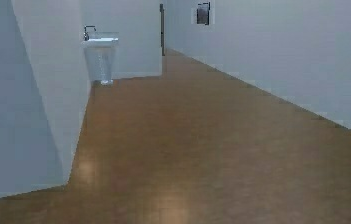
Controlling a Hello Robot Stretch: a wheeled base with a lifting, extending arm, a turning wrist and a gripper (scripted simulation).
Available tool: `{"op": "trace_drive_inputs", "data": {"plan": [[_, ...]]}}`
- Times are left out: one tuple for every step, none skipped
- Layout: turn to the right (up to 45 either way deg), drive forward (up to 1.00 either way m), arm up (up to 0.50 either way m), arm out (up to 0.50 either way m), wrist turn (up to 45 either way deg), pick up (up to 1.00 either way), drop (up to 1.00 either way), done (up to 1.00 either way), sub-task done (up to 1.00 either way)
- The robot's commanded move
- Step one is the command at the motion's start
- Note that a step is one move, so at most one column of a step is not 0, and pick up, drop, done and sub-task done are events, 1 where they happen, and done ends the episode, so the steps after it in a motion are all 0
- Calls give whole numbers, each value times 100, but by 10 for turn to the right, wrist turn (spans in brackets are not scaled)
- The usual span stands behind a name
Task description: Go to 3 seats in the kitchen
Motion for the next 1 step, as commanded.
{"op": "trace_drive_inputs", "data": {"plan": [[0,100,0,0,0,0,0,0,0]]}}
